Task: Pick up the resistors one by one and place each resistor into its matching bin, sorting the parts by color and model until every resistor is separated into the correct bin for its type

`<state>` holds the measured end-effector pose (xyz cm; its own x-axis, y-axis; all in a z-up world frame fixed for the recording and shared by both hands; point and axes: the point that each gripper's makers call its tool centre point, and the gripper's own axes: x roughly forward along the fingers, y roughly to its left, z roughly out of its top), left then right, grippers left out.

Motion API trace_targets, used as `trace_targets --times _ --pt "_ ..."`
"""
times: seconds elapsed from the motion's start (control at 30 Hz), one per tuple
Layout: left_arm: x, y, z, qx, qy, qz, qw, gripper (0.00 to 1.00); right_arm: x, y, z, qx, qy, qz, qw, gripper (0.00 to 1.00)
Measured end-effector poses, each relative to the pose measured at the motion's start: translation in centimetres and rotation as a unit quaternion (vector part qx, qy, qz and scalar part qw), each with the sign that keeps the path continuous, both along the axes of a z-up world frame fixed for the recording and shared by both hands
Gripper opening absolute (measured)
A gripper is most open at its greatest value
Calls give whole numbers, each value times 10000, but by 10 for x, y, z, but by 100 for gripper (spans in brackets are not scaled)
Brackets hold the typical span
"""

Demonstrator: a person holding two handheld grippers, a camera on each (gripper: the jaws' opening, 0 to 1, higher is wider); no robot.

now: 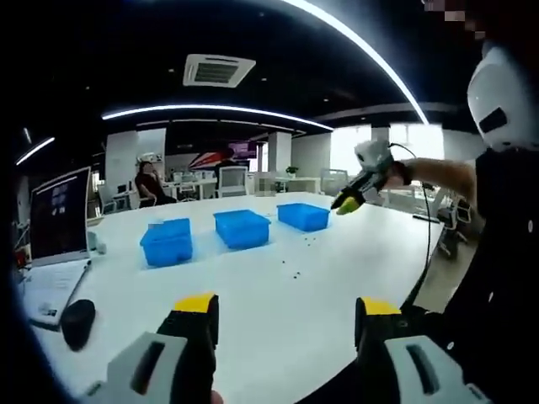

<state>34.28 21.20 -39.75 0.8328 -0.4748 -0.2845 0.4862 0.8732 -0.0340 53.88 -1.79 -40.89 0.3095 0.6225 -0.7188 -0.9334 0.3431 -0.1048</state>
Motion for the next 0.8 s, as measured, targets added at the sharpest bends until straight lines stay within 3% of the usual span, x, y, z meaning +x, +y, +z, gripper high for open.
trace_targets --times 0.17,0.3,0.8 --pt "-1 -4 -3 32 50 -72 10000 66 17 11 -32 -530 268 62 9982 25" --pt "-2 -6 -5 14 69 -100 9999 66 26 14 -50 -1009 283 182 9943 25" --pt "-3 0 -15 -59 176 -61 9998 66 33 20 -73 -1412 685 143 9875 16"
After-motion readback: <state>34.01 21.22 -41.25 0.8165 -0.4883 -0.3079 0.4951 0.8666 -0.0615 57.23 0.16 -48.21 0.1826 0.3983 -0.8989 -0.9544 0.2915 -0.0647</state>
